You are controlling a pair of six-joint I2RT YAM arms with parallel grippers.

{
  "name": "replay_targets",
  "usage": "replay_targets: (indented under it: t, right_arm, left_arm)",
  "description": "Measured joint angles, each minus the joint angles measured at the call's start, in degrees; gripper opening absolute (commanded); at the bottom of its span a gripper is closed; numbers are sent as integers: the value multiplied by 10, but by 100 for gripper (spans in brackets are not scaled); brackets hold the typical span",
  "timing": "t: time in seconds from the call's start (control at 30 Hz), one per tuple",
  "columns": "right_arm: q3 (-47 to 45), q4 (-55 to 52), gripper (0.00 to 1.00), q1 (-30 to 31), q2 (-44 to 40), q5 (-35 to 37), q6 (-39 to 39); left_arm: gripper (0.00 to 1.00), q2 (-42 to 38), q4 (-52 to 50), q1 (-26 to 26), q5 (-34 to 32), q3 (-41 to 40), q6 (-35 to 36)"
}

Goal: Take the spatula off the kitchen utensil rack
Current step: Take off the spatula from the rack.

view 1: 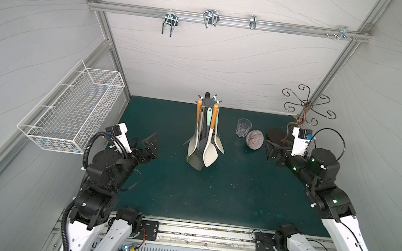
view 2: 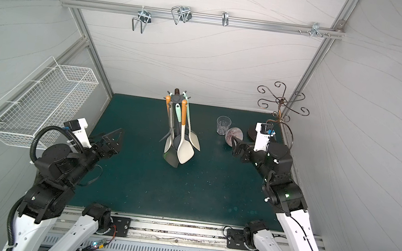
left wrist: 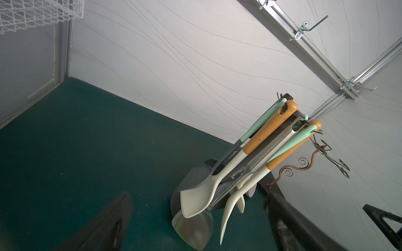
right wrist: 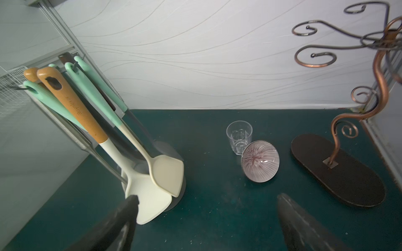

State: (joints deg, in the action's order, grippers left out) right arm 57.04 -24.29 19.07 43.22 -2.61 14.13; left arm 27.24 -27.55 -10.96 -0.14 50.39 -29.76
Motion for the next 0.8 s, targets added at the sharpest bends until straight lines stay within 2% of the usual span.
replay_targets:
  t: [0.17,0.4,0.57,0.8]
  right_arm:
    - [-21,35,99,-34,27,-94,25]
    - [-35,131,99,-40,116,-249,56]
    - [-20,199,90,-31,188,-333,56]
    - [4,302,76,-2,277,-400,29]
  left_arm:
    - [100,25,-27,0,30,0,-32]
    - [100,120,-4,-2,124,-21,-56]
    - [100,171,6,-27,165,-40,-60]
    - [100,168,31,-97,151,-48,-65]
